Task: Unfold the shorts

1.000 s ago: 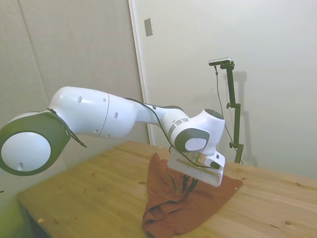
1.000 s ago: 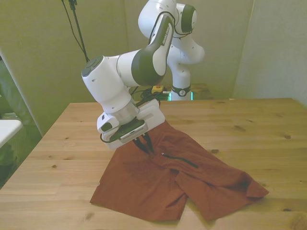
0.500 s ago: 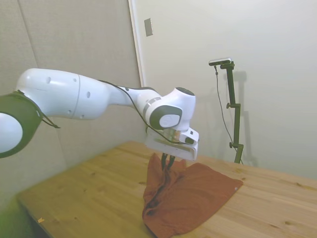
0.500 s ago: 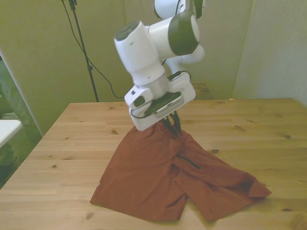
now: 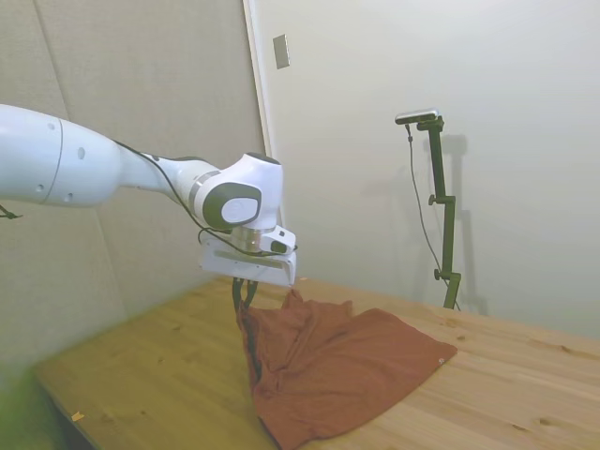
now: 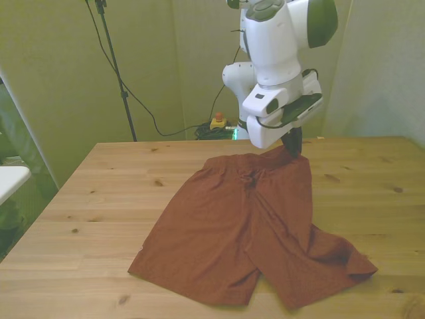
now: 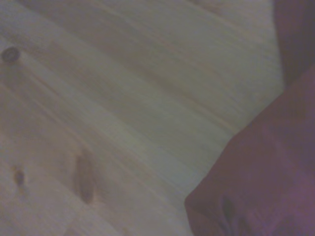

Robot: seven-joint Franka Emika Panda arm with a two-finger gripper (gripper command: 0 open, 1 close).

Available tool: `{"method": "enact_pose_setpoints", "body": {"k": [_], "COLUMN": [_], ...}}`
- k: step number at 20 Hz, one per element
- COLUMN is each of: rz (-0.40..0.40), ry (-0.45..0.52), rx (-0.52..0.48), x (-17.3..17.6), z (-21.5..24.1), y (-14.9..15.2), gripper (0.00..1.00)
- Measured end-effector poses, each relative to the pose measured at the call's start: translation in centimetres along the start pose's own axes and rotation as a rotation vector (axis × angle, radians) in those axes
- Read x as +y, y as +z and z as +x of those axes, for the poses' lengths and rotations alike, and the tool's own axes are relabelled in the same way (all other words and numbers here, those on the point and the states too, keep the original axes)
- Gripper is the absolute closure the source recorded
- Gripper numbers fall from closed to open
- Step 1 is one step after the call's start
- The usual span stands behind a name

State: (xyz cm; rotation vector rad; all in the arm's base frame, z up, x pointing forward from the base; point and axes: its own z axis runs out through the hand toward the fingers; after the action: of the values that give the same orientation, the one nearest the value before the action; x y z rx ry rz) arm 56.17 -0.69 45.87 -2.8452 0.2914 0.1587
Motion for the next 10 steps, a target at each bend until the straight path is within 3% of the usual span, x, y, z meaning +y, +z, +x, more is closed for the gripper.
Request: {"method": "enact_pose_setpoints", "body": {"k": [10], "rz": [-0.081], "ry": [-0.112], "rx": [-0.084], "x": [-3.2], "z": [-5.9], "y": [3.4], "gripper": [1.00]}}
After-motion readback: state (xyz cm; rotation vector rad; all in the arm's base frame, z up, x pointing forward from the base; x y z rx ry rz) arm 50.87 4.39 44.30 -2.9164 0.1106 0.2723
